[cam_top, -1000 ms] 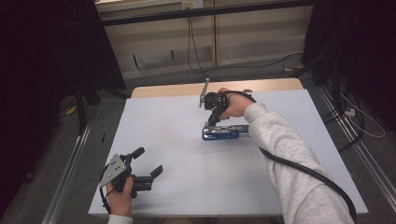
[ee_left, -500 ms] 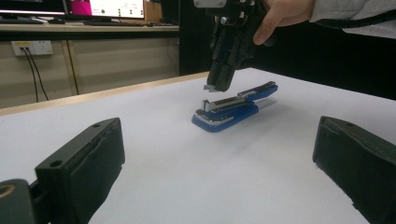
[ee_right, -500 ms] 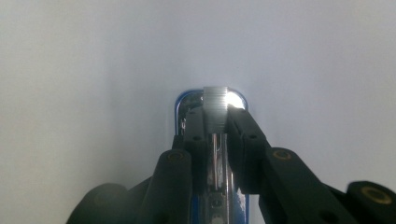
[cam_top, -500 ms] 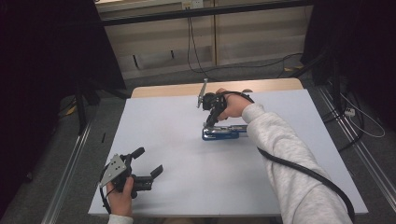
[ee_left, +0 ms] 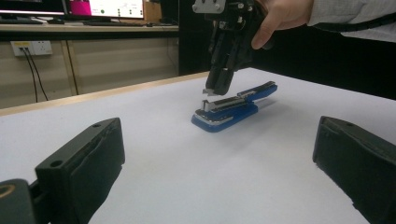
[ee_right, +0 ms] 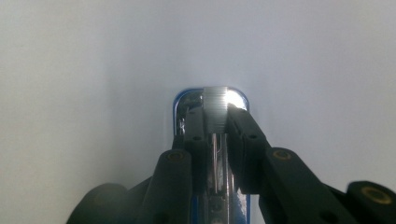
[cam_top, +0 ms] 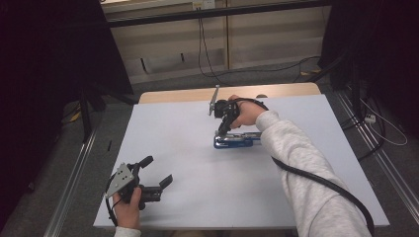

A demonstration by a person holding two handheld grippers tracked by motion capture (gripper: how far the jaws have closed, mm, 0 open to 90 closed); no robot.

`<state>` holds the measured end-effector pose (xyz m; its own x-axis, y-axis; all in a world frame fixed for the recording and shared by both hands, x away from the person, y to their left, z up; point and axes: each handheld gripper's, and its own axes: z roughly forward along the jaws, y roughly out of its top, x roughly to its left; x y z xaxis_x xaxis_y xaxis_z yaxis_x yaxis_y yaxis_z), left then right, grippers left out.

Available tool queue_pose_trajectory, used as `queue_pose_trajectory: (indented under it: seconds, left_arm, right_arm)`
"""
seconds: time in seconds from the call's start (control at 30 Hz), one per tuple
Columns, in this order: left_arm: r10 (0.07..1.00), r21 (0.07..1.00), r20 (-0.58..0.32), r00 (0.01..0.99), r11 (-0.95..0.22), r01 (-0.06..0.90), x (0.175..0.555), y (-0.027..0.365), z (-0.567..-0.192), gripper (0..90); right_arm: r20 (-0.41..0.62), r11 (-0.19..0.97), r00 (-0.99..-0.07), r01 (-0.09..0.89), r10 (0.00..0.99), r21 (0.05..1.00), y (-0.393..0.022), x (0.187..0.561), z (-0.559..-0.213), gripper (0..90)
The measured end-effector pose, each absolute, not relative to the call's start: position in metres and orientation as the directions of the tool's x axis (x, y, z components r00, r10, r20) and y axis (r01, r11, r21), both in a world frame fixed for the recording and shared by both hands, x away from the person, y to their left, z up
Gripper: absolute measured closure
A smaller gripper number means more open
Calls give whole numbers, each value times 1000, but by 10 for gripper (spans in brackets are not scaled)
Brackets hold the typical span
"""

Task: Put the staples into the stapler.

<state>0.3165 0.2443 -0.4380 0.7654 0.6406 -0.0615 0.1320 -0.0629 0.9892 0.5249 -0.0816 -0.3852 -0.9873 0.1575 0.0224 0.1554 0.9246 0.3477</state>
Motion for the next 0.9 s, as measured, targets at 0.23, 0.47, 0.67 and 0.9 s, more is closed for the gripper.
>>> queue_pose_trajectory:
  seconds: [0.23, 0.47, 0.67, 0.9]
  left_arm:
    - [641, 989, -67, 765, -57, 135, 316, 244, -438, 22]
    - [640, 990, -56, 766, -65, 126, 316, 244, -438, 21]
    - [641, 989, -66, 765, -59, 134, 316, 243, -438, 21]
    - [640, 989, -42, 767, -82, 123, 317, 244, -438, 21]
  right_arm:
    - [27, 926, -987, 157, 157, 344, -82, 526, -389, 783]
    - [18, 929, -988, 150, 153, 338, -84, 526, -391, 783]
    - [22, 930, -987, 158, 159, 333, -84, 526, -393, 783]
    - [19, 931, -988, 148, 151, 333, -84, 527, -395, 782]
